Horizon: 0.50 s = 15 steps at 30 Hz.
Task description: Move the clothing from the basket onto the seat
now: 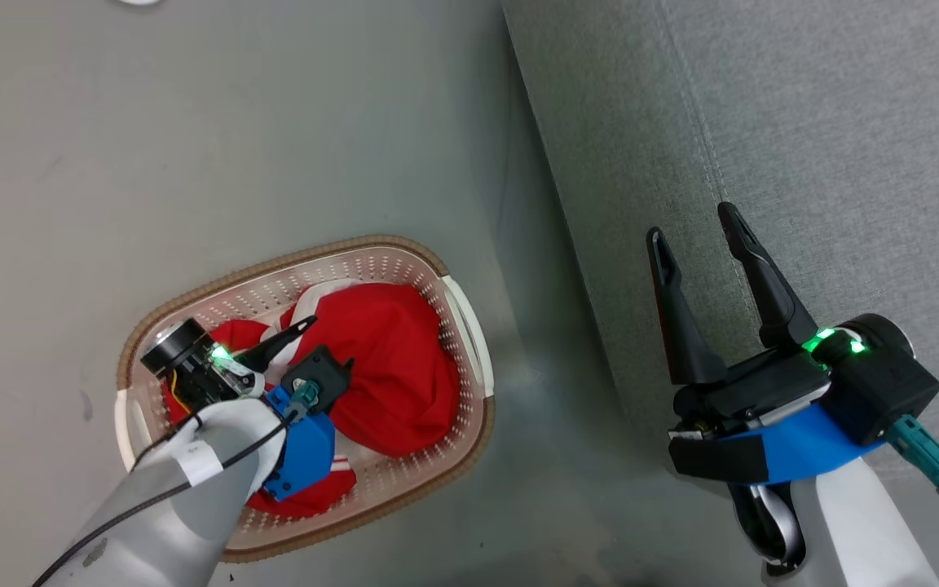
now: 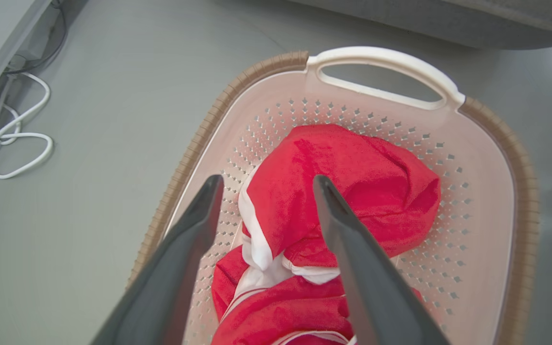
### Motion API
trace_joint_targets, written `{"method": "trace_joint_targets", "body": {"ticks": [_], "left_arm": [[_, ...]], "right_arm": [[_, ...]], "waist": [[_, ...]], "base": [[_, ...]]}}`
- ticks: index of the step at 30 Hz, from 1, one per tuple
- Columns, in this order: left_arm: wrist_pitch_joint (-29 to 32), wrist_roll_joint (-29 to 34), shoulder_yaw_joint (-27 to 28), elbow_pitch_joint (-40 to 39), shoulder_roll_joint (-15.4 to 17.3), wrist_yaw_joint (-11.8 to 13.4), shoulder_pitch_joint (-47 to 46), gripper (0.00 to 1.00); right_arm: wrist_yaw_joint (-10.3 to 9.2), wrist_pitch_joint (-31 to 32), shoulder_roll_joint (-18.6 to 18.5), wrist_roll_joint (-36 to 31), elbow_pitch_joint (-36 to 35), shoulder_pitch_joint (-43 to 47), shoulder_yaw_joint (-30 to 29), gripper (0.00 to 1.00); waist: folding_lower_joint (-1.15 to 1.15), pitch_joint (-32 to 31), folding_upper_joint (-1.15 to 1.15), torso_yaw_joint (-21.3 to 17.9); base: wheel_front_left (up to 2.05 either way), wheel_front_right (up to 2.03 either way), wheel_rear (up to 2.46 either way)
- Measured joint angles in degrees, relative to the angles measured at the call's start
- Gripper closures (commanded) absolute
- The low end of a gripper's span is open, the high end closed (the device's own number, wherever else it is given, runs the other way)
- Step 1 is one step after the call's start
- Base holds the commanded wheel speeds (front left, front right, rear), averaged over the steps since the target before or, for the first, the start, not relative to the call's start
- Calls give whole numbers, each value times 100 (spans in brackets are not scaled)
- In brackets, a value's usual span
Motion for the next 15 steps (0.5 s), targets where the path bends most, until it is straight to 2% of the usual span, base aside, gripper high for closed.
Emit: {"method": "trace_joint_targets", "body": {"ticks": [5,15], "left_arm": [[0,-104,-509,389,40,0,-497,0],[136,-464,-1163,883,188,0,-1126,0]], "right_arm": [[0,0,0,-1,-224,-169,38,0],[0,0,0,-3,-501,-285,65,0]], "waist": [[0,506,0,-41],[0,1223,0,-53]], "base": [[0,0,0],[0,0,0]]}}
